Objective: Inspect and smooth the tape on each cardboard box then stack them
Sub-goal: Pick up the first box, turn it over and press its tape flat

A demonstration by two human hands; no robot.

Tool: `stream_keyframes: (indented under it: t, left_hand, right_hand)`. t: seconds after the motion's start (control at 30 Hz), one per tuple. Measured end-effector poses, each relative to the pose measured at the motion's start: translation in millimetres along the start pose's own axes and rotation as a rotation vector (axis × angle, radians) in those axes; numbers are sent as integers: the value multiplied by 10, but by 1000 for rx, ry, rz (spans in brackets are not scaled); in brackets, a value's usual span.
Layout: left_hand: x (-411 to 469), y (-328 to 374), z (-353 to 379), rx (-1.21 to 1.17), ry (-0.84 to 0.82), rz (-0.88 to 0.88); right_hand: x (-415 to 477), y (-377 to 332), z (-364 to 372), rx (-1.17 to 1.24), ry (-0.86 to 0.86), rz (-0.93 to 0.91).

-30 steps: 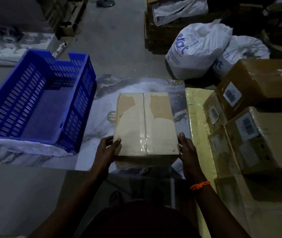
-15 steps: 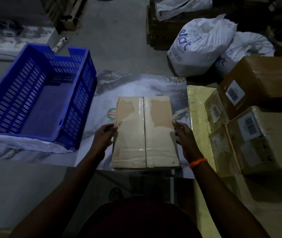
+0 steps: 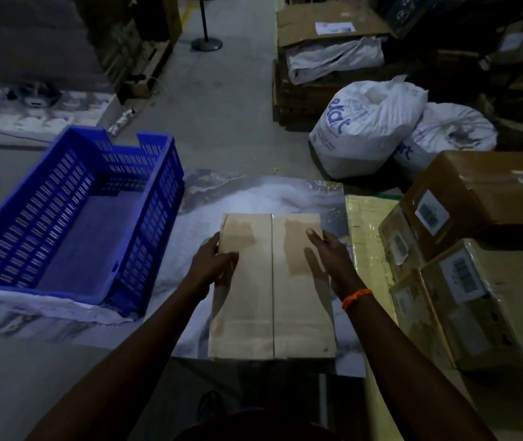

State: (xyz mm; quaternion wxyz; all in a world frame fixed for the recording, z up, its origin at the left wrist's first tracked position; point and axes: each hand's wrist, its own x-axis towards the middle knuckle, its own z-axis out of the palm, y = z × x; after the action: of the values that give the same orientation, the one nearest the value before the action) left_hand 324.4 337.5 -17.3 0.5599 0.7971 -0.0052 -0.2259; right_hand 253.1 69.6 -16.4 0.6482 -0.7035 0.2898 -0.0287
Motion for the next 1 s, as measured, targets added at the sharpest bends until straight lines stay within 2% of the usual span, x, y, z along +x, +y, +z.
stream_keyframes:
  t: [0.2, 0.37, 0.6, 0.77, 0.9, 1.0]
  left_hand:
    - [-200, 427, 115, -214, 166, 141]
    - [-508, 671, 254, -295, 208, 228]
    - [-684, 518, 430, -211, 260, 261]
    - [-711, 410, 390, -145, 277, 288]
    - [-735, 483, 480, -42, 217, 360]
    - [-732, 525, 653, 25, 160, 437]
  right_hand:
    - [-256, -397, -125, 61, 122, -221]
    - [-531, -524, -365, 139, 235, -375]
    - [-854, -51, -451, 255, 287, -270]
    - [-989, 135, -456, 215, 332, -271]
    - [-1033, 118, -457, 179, 337, -278]
    - [-1032, 13, -561, 152, 404, -301]
